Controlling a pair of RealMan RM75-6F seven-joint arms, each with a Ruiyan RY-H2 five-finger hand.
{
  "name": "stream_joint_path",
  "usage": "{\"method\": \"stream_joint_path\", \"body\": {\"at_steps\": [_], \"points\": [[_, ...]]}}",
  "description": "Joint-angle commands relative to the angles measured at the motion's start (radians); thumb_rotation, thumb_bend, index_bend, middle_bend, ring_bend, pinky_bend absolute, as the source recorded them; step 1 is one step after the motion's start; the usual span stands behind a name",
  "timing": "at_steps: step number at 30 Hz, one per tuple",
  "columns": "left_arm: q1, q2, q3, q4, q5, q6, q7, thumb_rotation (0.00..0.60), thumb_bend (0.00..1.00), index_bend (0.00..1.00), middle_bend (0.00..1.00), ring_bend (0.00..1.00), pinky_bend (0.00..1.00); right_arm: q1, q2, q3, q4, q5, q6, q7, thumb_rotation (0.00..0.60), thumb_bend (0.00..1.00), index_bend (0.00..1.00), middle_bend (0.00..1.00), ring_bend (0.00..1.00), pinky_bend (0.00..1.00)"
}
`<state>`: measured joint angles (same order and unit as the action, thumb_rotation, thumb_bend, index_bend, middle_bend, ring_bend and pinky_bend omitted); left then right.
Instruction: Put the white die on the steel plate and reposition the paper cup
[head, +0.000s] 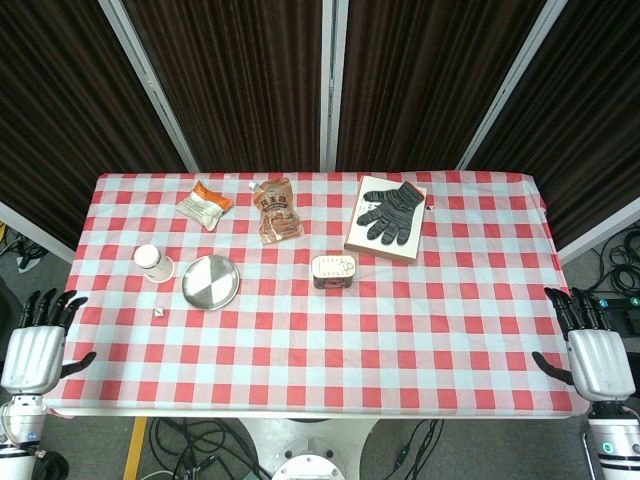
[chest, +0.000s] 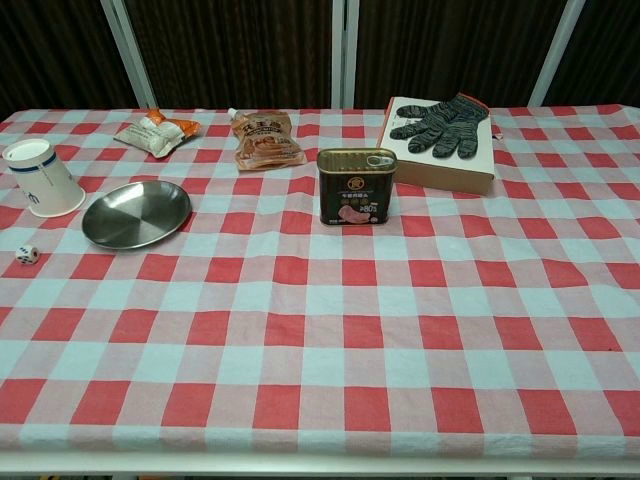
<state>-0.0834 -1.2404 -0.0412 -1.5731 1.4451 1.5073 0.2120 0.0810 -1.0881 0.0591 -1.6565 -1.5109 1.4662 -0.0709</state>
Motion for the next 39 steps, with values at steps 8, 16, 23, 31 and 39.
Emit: {"method": "stream_joint_path", "body": {"at_steps": [8, 16, 23, 31, 39], "points": [[-0.006, 0.019, -0.004, -0.013, 0.033, 0.011, 0.005, 0.6, 0.04, 0.19, 0.14, 0.06, 0.04, -0.016, 0.011, -0.013, 0.009, -0.032, 0.034, 0.046, 0.6, 0.09, 0.04, 0.12, 0.0, 0.09], [-0.102, 0.043, -0.046, -0.029, 0.036, -0.102, -0.007, 0.6, 0.03, 0.2, 0.17, 0.08, 0.07, -0.029, 0.035, -0.005, 0.007, -0.053, 0.079, 0.055, 0.6, 0.09, 0.04, 0.12, 0.0, 0.09], [-0.253, 0.02, -0.089, 0.021, -0.04, -0.347, -0.074, 0.6, 0.05, 0.32, 0.46, 0.45, 0.63, -0.03, 0.063, 0.006, -0.019, -0.057, 0.094, 0.035, 0.6, 0.09, 0.04, 0.13, 0.0, 0.09], [-0.364, -0.07, -0.095, 0.126, -0.172, -0.577, -0.12, 0.6, 0.13, 0.42, 0.78, 0.81, 0.97, -0.024, 0.079, 0.007, -0.041, -0.048, 0.076, 0.017, 0.6, 0.09, 0.04, 0.17, 0.0, 0.09], [-0.398, -0.16, -0.083, 0.247, -0.255, -0.639, -0.094, 0.6, 0.2, 0.43, 0.85, 0.86, 0.99, -0.009, 0.081, 0.008, -0.049, -0.042, 0.046, 0.007, 0.6, 0.09, 0.04, 0.2, 0.0, 0.09]]}}
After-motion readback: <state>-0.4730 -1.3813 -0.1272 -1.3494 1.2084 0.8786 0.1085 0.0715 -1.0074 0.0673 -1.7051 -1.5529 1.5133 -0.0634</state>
